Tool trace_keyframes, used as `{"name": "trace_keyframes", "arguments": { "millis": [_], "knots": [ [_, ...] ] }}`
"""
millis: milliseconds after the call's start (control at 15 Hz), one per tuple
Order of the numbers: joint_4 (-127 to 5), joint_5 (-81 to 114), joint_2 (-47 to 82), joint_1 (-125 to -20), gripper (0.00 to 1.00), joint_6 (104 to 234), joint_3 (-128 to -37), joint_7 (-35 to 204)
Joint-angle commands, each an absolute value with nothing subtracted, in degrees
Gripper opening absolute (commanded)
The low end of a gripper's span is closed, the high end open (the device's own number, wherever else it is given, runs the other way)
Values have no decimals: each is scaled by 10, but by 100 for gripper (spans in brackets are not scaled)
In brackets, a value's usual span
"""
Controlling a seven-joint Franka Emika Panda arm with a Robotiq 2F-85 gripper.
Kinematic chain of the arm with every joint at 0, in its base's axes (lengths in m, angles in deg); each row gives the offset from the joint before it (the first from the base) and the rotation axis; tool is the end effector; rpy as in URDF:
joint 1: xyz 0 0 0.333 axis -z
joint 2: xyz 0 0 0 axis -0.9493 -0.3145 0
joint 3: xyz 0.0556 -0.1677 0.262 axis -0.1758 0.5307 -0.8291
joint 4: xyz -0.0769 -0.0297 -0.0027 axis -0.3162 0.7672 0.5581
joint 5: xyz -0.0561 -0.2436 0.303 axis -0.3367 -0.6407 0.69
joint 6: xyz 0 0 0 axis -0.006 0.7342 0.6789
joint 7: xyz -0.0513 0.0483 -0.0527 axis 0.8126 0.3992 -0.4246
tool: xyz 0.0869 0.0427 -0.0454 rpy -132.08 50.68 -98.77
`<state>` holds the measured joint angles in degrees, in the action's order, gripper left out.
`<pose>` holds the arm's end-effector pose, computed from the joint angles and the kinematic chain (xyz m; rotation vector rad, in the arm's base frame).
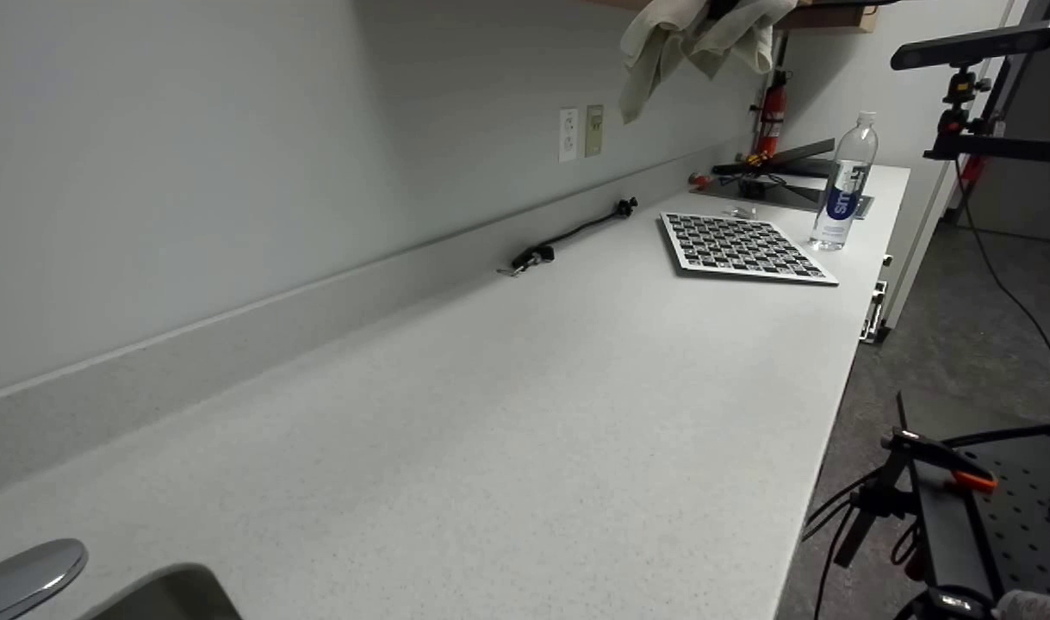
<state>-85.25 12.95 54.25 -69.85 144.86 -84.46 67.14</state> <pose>0.4680 -0.0428 0.6140 2.9832 0.2679 0.3360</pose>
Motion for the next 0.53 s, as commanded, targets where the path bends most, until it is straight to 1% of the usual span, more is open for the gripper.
{"name": "trace_keyframes", "arguments": {
  "millis": [0, 467],
  "knots": [
    [-859, 124, 551, -702, 2, 1453, -841, 673],
    [-856, 134, 568, -701, 2, 1504, -833, 680]
  ]
}}
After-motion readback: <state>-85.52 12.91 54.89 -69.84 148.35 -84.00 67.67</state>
